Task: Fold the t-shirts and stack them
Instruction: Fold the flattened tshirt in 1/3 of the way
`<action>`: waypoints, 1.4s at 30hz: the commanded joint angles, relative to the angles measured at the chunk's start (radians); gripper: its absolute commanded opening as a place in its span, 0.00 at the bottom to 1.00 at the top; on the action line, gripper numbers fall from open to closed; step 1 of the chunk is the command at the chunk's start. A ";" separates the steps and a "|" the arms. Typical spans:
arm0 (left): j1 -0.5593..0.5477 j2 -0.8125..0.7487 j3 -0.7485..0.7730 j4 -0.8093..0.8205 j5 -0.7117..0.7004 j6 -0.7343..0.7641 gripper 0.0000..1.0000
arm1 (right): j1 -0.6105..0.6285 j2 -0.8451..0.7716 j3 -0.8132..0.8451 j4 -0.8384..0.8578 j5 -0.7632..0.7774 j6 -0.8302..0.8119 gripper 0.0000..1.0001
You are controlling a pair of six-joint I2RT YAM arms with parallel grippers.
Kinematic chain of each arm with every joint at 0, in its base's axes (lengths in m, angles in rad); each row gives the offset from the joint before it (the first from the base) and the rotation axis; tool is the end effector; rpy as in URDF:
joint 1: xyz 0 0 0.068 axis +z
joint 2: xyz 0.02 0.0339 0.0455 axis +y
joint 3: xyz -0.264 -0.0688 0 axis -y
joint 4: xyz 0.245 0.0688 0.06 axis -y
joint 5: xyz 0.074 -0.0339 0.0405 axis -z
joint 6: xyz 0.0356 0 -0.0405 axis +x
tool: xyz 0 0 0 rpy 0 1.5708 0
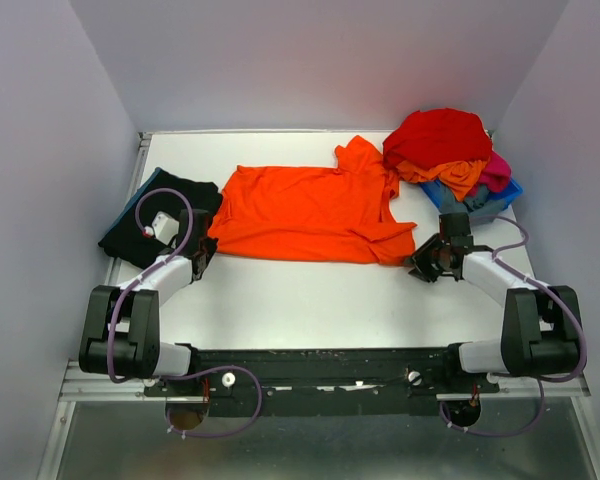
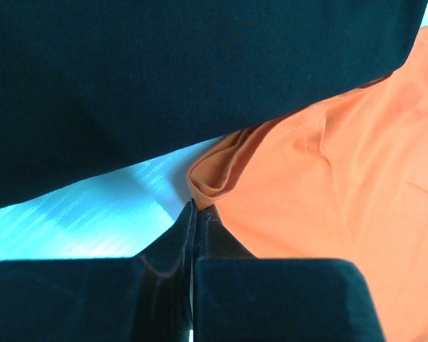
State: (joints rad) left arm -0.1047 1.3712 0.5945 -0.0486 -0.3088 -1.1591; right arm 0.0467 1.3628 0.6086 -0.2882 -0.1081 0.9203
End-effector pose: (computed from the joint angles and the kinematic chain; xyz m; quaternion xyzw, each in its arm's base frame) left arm 0.2574 -0.0162 0.1640 -0.5114 0.7671 -0.0970 0.3750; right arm 0.2398 0.0151 0.1533 0.3950 0.8794 0.1674 0.2066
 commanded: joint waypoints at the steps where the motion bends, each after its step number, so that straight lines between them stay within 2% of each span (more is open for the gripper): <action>1: 0.007 -0.026 0.022 -0.017 -0.047 0.022 0.00 | 0.005 -0.005 0.019 0.017 0.065 0.014 0.44; 11: 0.007 -0.032 0.030 -0.016 -0.065 0.038 0.00 | 0.005 0.067 0.082 0.003 0.174 0.000 0.44; 14: 0.007 -0.038 0.031 -0.017 -0.085 0.042 0.00 | 0.005 0.082 0.082 0.009 0.199 0.002 0.41; 17: 0.007 -0.037 0.030 -0.013 -0.082 0.044 0.00 | 0.005 0.111 0.092 -0.002 0.234 0.009 0.28; 20: 0.007 -0.034 0.034 -0.011 -0.082 0.045 0.00 | 0.005 0.125 0.095 -0.008 0.246 0.014 0.03; 21: 0.007 -0.032 0.033 -0.011 -0.084 0.047 0.00 | 0.005 0.128 0.097 -0.009 0.246 0.014 0.01; 36: 0.008 -0.092 0.028 -0.068 -0.079 0.047 0.00 | 0.001 -0.088 0.142 -0.232 0.288 -0.109 0.01; 42: 0.007 -0.118 -0.004 -0.091 -0.070 0.045 0.00 | -0.004 -0.057 0.088 -0.243 0.249 -0.118 0.01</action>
State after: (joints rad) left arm -0.1047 1.2842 0.6128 -0.1047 -0.3485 -1.1187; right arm 0.0525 1.2774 0.7296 -0.4740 0.1192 0.8318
